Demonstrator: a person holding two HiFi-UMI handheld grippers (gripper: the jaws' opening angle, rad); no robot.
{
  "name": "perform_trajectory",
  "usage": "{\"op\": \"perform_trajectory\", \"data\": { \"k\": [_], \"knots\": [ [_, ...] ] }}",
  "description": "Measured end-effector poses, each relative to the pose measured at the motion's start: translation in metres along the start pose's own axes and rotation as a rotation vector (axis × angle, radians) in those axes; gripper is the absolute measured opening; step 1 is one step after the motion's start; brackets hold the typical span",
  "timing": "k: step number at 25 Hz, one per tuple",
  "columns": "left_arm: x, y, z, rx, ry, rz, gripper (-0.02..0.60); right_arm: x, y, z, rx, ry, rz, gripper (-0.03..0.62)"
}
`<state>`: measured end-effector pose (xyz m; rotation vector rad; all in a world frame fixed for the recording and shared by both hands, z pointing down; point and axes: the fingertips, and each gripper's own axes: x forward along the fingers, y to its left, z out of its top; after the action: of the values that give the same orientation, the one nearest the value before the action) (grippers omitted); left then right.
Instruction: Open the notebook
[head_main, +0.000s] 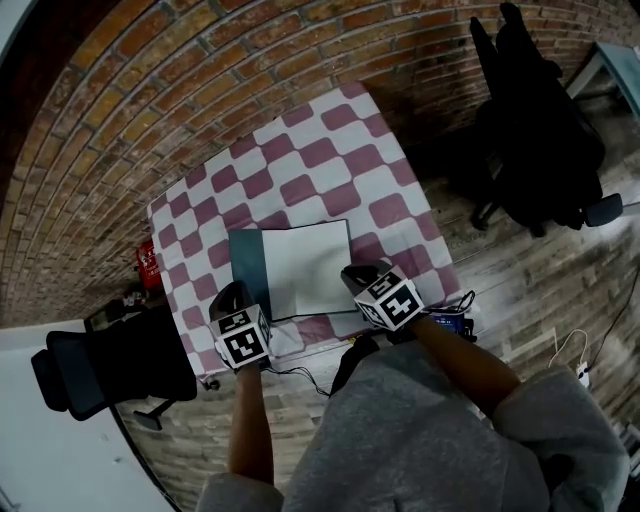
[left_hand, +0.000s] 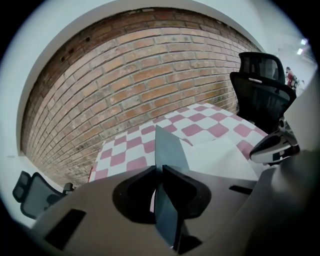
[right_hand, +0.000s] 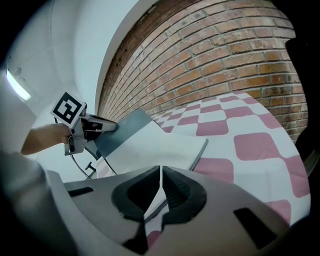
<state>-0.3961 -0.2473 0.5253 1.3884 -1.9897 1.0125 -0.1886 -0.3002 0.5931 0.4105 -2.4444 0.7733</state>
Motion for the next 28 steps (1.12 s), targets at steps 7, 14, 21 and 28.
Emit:
{"op": "perform_trajectory", "data": {
  "k": [7,14,21,28],
  "knots": [
    [0.026,0.019,-0.023,0.023,0.059,0.007,0.041,0.007,0.008,0.001,-0.006,0.012,-0.036,0.029],
    [0.057,0.025,-0.049,0.067,0.11,-0.009,0.044,0.013,0.018,-0.001,-0.002,0.028,-0.073,0.029],
    [0.073,-0.021,-0.086,0.185,0.175,-0.143,0.041,0.014,0.026,-0.002,0.009,0.031,-0.119,0.029],
    [0.076,-0.025,-0.092,0.044,0.125,-0.221,0.021,0.012,0.03,-0.011,0.016,0.035,-0.16,0.029]
  ]
}}
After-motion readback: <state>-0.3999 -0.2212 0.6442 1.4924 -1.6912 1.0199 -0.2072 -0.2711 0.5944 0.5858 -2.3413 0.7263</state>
